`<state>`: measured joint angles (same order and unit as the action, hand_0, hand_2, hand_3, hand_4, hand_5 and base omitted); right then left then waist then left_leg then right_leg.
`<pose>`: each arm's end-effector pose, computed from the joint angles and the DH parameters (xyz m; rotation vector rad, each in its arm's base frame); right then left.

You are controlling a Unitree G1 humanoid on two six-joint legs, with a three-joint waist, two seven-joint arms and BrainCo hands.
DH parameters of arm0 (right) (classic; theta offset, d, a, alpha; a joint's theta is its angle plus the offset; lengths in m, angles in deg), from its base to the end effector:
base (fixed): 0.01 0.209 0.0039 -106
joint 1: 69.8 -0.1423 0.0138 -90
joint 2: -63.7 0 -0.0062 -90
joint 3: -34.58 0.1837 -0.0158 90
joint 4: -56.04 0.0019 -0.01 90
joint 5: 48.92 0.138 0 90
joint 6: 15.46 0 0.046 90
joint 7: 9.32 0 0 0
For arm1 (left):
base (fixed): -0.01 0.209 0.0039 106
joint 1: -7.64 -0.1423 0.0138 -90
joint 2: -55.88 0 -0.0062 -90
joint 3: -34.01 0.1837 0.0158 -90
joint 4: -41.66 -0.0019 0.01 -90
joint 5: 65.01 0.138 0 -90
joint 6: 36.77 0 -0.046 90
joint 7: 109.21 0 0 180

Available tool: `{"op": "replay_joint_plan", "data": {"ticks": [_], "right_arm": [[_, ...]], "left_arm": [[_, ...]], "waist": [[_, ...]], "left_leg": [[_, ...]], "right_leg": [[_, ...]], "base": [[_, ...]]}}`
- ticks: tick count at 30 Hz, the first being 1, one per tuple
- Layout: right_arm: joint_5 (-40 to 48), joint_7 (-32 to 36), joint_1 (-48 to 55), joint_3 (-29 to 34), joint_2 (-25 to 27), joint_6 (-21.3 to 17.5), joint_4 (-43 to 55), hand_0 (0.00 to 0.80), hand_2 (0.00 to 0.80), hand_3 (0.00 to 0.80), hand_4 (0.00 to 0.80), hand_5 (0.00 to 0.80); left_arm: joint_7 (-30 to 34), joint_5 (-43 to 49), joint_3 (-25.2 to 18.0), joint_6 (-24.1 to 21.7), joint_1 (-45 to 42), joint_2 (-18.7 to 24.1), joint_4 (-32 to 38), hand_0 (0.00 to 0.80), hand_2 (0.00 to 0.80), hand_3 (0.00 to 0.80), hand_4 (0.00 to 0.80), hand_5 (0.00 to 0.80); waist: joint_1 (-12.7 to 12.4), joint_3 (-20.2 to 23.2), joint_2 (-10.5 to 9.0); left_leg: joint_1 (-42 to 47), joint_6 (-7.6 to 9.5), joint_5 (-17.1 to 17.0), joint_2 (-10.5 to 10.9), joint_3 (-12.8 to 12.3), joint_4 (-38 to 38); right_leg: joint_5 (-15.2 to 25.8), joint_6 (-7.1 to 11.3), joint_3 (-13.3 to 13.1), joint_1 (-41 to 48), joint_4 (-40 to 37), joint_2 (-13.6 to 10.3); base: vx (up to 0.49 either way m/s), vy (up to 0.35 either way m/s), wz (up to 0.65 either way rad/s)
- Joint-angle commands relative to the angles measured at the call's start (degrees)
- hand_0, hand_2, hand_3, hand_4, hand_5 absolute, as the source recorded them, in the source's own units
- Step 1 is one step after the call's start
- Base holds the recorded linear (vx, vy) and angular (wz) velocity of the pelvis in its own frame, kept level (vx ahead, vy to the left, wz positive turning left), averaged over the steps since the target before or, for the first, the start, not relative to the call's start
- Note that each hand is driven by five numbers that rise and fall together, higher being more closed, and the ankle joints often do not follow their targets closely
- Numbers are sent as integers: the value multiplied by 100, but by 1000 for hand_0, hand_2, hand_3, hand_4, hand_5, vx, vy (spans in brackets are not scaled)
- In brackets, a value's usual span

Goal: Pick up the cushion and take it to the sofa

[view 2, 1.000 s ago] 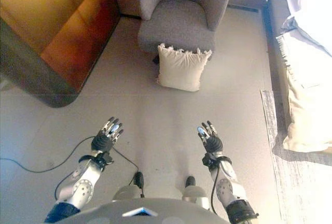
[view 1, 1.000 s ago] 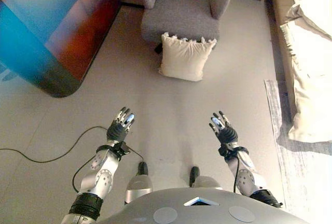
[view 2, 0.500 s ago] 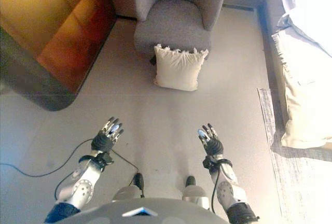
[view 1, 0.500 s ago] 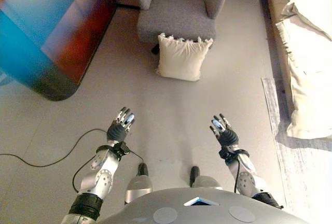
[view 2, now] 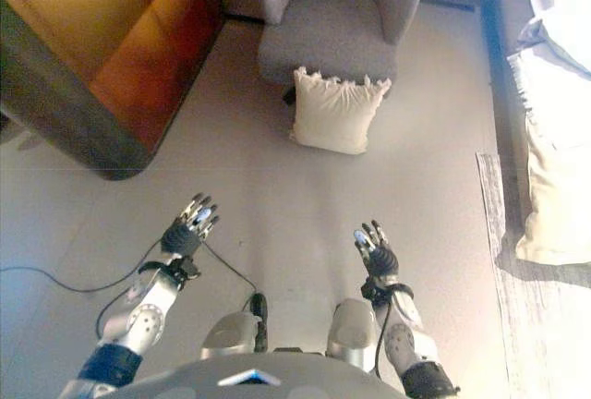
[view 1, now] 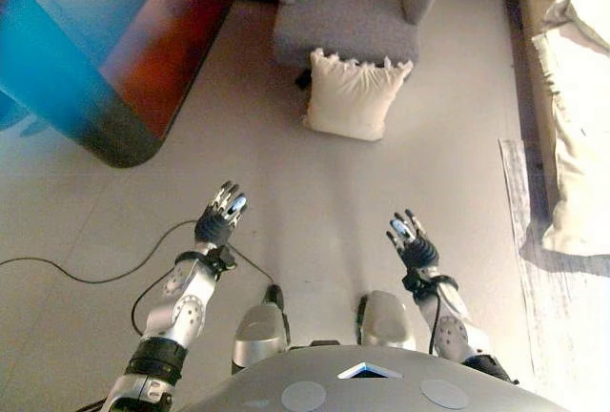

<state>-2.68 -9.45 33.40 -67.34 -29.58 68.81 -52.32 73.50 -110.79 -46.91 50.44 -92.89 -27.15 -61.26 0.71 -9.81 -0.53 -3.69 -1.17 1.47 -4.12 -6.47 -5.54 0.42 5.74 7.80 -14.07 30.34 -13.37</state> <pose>0.1248 -0.1781 -0.0471 0.5520 0.4859 -0.1288 0.1468 0.2208 -0.0173 -0.3918 0.3841 0.0431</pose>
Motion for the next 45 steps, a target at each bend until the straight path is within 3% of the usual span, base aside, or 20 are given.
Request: {"op": "replay_joint_plan", "data": {"ticks": [1,2,5,9,11,13,15,18,20,21,22,25,28,31,33,36,39,42,44,45], "right_arm": [[184,159,132,104,64,-250,424,0,0,0,0,0],[218,231,139,145,77,-297,352,0,0,0,0,0],[273,258,153,238,122,-275,278,0,0,0,0,0],[325,223,91,241,116,-204,235,0,0,0,0,0],[259,232,18,228,108,-156,119,0,0,0,0,0],[165,155,-75,171,173,-35,98,0,0,0,0,0],[-4,121,-72,107,288,12,241,0,0,0,0,0],[-40,155,-85,66,544,47,427,0,0,0,0,0],[-92,156,-158,95,623,39,322,0,0,0,0,0],[-106,146,-195,140,633,-15,250,0,0,0,0,0],[-87,156,-222,160,616,-91,209,0,0,0,0,0],[21,204,-258,178,556,-185,210,0,0,0,0,0],[-19,105,-151,259,485,-149,319,0,0,0,0,0],[-56,35,-58,195,417,-247,328,0,0,0,0,0],[35,73,-6,203,341,-348,166,0,0,0,0,0],[89,83,134,304,295,-342,64,0,0,0,0,0],[-57,222,268,344,351,-325,117,0,0,0,0,0],[-85,284,288,313,413,-279,194,0,0,0,0,0],[-47,279,284,290,443,-208,251,0,0,0,0,0],[-33,277,284,242,460,-189,272,0,0,0,0,0]], "left_arm": [[187,71,-115,-12,-193,76,431,0,0,0,0,0],[235,87,-55,-53,-167,70,389,0,0,0,0,0],[323,129,29,-43,-179,51,358,0,0,0,0,0],[385,260,81,-71,-310,-11,303,0,0,0,0,0],[377,320,77,-144,-359,-81,201,0,0,0,0,0],[273,194,16,-174,-415,-176,124,0,0,0,0,0],[299,31,-126,-91,-516,-254,158,0,0,0,0,0],[328,-73,-148,-79,-522,-277,250,0,0,0,0,0],[230,-88,-88,-65,-391,-342,266,0,0,0,0,0],[148,-97,-13,-23,-286,-376,315,0,0,0,0,0],[73,-92,47,24,-206,-385,369,0,0,0,0,0],[-53,-57,128,88,-104,-349,471,0,0,0,0,0],[-76,-60,99,146,-34,-351,565,0,0,0,0,0],[-63,-78,156,55,-4,-405,551,0,0,0,0,0],[21,-99,179,-22,-3,-451,416,0,0,0,0,0],[237,-95,133,-30,-29,-533,291,0,0,0,0,0],[260,-55,181,-124,-173,-573,289,0,0,0,0,0],[222,-119,227,-225,-202,-562,203,0,0,0,0,0],[201,-169,235,-234,-154,-528,204,0,0,0,0,0],[169,-201,253,-259,-144,-487,230,0,0,0,0,0]], "waist": [[291,212,-164],[411,229,-267],[554,274,-221],[548,302,-287],[530,361,-300],[562,453,-261],[605,537,-163],[649,672,-120],[630,713,-180],[548,668,-231],[478,634,-328],[330,516,-320],[188,454,-136],[-36,385,6],[-155,341,-16],[-190,336,-3],[-246,330,79],[-244,307,141],[-257,293,122],[-266,308,80]], "left_leg": [[452,267,901,594,4,-329],[535,233,1056,703,149,-341],[723,179,1252,653,355,-352],[1016,108,1596,512,420,-498],[1083,52,1540,362,369,-657],[1291,-114,1176,5,308,-827],[1405,-300,414,-350,353,-1048],[1237,-470,-487,-549,403,-1857],[837,-496,-705,-529,316,-2621],[290,-467,-716,-645,169,-3049],[-75,-376,-612,-603,101,-3143],[-240,-329,-564,-588,-13,-2339],[-440,-384,-801,-359,103,-871],[-897,-439,-1065,-42,529,320],[-1270,-441,-1163,92,481,805],[-1468,-465,-1271,-42,159,930],[-1782,-550,-1402,-255,270,1054],[-1765,-554,-1461,-398,127,1052],[-1699,-471,-1356,-405,51,807],[-1676,-363,-1091,-367,24,672]], "right_leg": [[1035,394,-303,-95,-1373,-147],[1209,515,-523,-225,-2375,-225],[1561,635,-722,-327,-3487,-278],[1734,623,-493,-445,-3235,-389],[1579,605,-347,-373,-3112,-381],[1450,561,-419,-360,-2739,-196],[1098,422,-618,-329,-2342,161],[740,70,-705,-29,-2400,626],[628,-156,-648,227,-2518,757],[465,-304,-486,476,-2527,782],[401,-330,-408,619,-2544,715],[125,-281,-186,897,-2482,723],[-133,-165,-248,1138,-2467,863],[-284,-145,-650,1452,-2599,1093],[-404,-178,-932,1775,-2737,1216],[-585,-212,-819,2029,-2762,1238],[-948,-290,-787,2181,-2589,1306],[-1238,-320,-806,2256,-2344,1363],[-1387,-293,-796,2311,-2144,1308],[-1399,-229,-754,2296,-2010,1215]], "base": [[416,-249,-7],[388,-220,-2],[447,-196,30],[454,-264,39],[419,-272,6],[466,-314,1],[425,-289,-11],[412,-294,-18],[310,-258,-24],[263,-244,-20],[250,-206,-19],[213,-31,-32],[232,98,-19],[293,93,2],[341,44,-11],[359,42,-27],[453,80,-23],[400,115,-34],[489,183,-19],[509,211,-9]]}}
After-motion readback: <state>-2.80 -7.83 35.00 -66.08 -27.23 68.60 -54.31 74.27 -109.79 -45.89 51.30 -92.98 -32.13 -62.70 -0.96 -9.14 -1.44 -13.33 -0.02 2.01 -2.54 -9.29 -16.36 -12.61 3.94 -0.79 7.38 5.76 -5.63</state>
